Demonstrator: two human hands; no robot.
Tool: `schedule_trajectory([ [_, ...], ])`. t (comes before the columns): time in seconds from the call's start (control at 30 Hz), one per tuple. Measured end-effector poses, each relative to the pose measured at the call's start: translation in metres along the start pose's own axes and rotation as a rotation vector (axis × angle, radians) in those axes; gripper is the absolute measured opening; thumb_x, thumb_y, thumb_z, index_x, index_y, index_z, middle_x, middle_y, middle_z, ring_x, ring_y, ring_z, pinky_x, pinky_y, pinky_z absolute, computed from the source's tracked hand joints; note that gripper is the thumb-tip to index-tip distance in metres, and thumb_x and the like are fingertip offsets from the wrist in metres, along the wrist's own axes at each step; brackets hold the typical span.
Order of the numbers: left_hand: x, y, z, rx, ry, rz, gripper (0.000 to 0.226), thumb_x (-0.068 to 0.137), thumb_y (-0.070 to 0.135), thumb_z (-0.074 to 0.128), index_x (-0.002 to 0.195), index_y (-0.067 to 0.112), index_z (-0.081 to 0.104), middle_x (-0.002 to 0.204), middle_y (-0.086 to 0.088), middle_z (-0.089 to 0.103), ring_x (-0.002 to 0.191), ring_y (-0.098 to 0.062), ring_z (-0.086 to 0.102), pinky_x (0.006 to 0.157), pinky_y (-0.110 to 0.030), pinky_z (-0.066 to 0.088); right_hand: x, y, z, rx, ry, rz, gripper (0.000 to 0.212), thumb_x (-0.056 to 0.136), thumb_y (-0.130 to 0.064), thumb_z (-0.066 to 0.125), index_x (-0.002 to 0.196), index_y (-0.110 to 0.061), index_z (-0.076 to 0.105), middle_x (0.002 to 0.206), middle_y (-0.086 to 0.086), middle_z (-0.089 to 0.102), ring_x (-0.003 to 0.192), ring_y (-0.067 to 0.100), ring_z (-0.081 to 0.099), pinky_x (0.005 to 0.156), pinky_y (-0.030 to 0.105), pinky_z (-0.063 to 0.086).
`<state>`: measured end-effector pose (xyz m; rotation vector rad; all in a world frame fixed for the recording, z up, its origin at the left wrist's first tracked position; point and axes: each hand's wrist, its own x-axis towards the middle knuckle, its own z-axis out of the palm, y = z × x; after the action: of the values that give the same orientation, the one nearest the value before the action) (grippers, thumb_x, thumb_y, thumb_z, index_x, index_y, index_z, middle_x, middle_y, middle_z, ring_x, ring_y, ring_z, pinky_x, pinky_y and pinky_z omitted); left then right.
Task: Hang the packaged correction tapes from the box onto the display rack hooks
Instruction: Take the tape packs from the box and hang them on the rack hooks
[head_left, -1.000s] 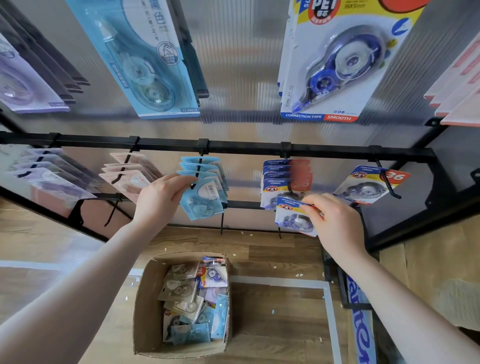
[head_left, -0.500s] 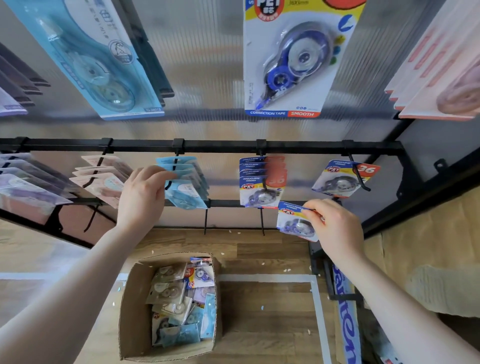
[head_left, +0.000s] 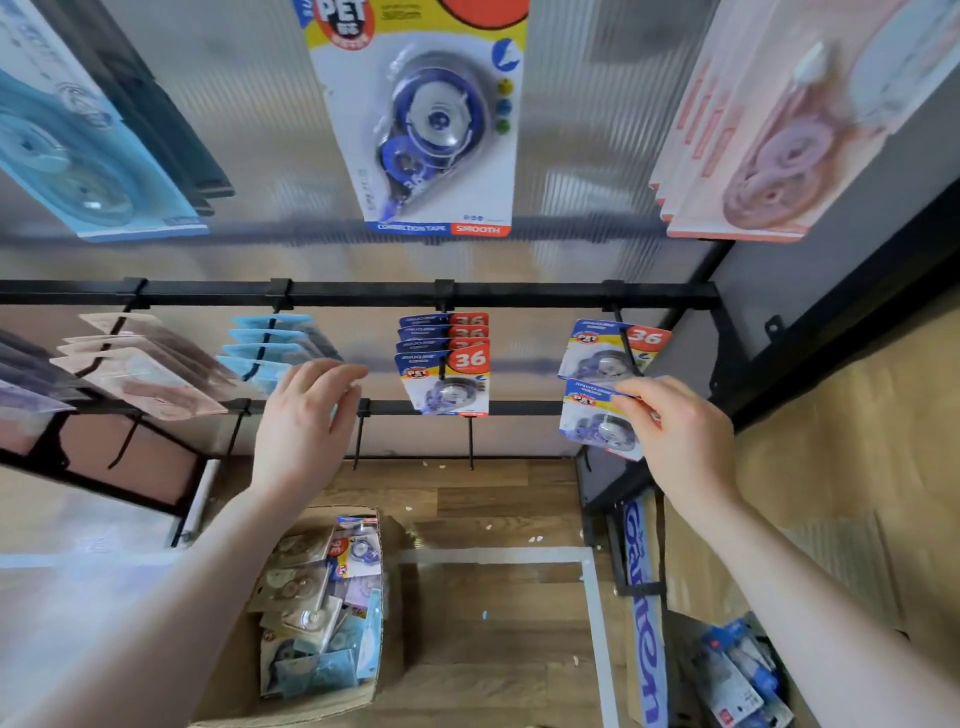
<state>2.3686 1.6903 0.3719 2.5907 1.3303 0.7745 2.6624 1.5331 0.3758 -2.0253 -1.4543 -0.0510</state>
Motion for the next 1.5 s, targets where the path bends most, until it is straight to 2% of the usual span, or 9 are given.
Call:
schedule_trajectory([
  [0.47,-0.005,0.044,0.017,0.002,-0.055,-0.057,0.02,0.089,0.007,0.059,0.107,0.005,0.067,0.106,-0.014,0.064,0.098,-0.032,0.057,0.08,-0.041,0.046,0.019,0.028,-0.007,0.114,-0.028,-0.041,0.042,0.089,-0.038,0.05,0.098,-0.001,0.068,0.096,0.012,0.069,0.085,0.021,0.068,0.056,0.01,0.036],
  [0.7,-0.011,0.039,0.027,-0.003,-0.05,-0.08,0.021,0.091,0.014,0.053,0.105,0.007,0.067,0.105,-0.011,0.065,0.096,-0.031,0.058,0.08,-0.041,0.047,0.022,0.032,-0.014,0.084,-0.093,-0.129,0.05,0.082,-0.043,0.05,0.093,0.003,0.067,0.091,0.017,0.068,0.078,0.024,0.068,0.056,0.023,0.046],
  [0.77,-0.012,0.04,0.029,-0.014,-0.049,-0.079,0.025,0.089,0.017,0.05,0.104,0.007,0.067,0.103,-0.01,0.065,0.094,-0.031,0.059,0.078,-0.04,0.047,0.025,0.033,-0.014,0.068,-0.101,-0.113,0.044,0.09,-0.036,0.05,0.098,0.004,0.066,0.094,0.018,0.067,0.082,0.028,0.067,0.058,0.028,0.048],
  [0.87,-0.013,0.04,0.029,-0.016,-0.047,-0.075,0.023,0.088,0.015,0.052,0.104,0.007,0.068,0.103,-0.011,0.065,0.094,-0.031,0.059,0.077,-0.04,0.048,0.031,0.037,-0.01,0.037,-0.123,-0.087,0.029,0.089,-0.02,0.058,0.106,0.002,0.065,0.099,0.018,0.067,0.085,0.03,0.066,0.06,0.031,0.049],
  [1.0,-0.018,0.031,0.024,0.003,-0.051,-0.077,0.023,0.09,0.014,0.053,0.105,0.007,0.068,0.103,-0.011,0.064,0.094,-0.031,0.059,0.078,-0.039,0.046,0.047,0.038,-0.003,-0.069,-0.136,-0.104,0.029,0.083,-0.016,0.055,0.105,0.001,0.066,0.096,0.019,0.067,0.08,0.035,0.065,0.06,0.035,0.051],
  [1.13,-0.024,0.017,0.018,0.01,-0.049,-0.1,0.027,0.087,0.018,0.051,0.103,0.006,0.068,0.102,-0.012,0.065,0.093,-0.032,0.059,0.078,-0.04,0.047,0.059,0.039,0.001,-0.105,-0.155,-0.068,0.03,0.085,-0.008,0.062,0.115,-0.003,0.062,0.104,0.018,0.064,0.089,0.032,0.062,0.06,0.029,0.043],
  [1.27,-0.033,0.005,0.014,0.009,-0.059,-0.133,0.027,0.087,0.018,0.05,0.103,0.006,0.068,0.101,-0.011,0.065,0.092,-0.031,0.059,0.079,-0.043,0.048,0.062,0.039,0.004,-0.164,-0.187,-0.04,0.033,0.083,-0.01,0.066,0.115,-0.004,0.063,0.103,0.017,0.065,0.089,0.031,0.063,0.061,0.039,0.053],
  [1.4,-0.041,-0.001,0.007,0.013,-0.046,-0.171,0.028,0.086,0.017,0.05,0.103,0.006,0.068,0.102,-0.011,0.065,0.093,-0.031,0.058,0.078,-0.043,0.048,0.054,0.033,0.006,-0.193,-0.011,-0.077,0.024,0.088,-0.007,0.056,0.11,-0.001,0.064,0.101,0.02,0.065,0.092,0.038,0.059,0.077,0.044,0.048],
  [1.5,-0.046,-0.005,0.001,0.023,-0.034,-0.174,0.028,0.085,0.016,0.05,0.103,0.004,0.068,0.102,-0.012,0.065,0.092,-0.033,0.059,0.077,-0.044,0.049,0.044,0.023,0.008,-0.204,0.048,-0.075,0.038,0.092,-0.024,0.037,0.108,-0.004,0.064,0.103,0.015,0.064,0.094,0.034,0.056,0.08,0.04,0.045],
])
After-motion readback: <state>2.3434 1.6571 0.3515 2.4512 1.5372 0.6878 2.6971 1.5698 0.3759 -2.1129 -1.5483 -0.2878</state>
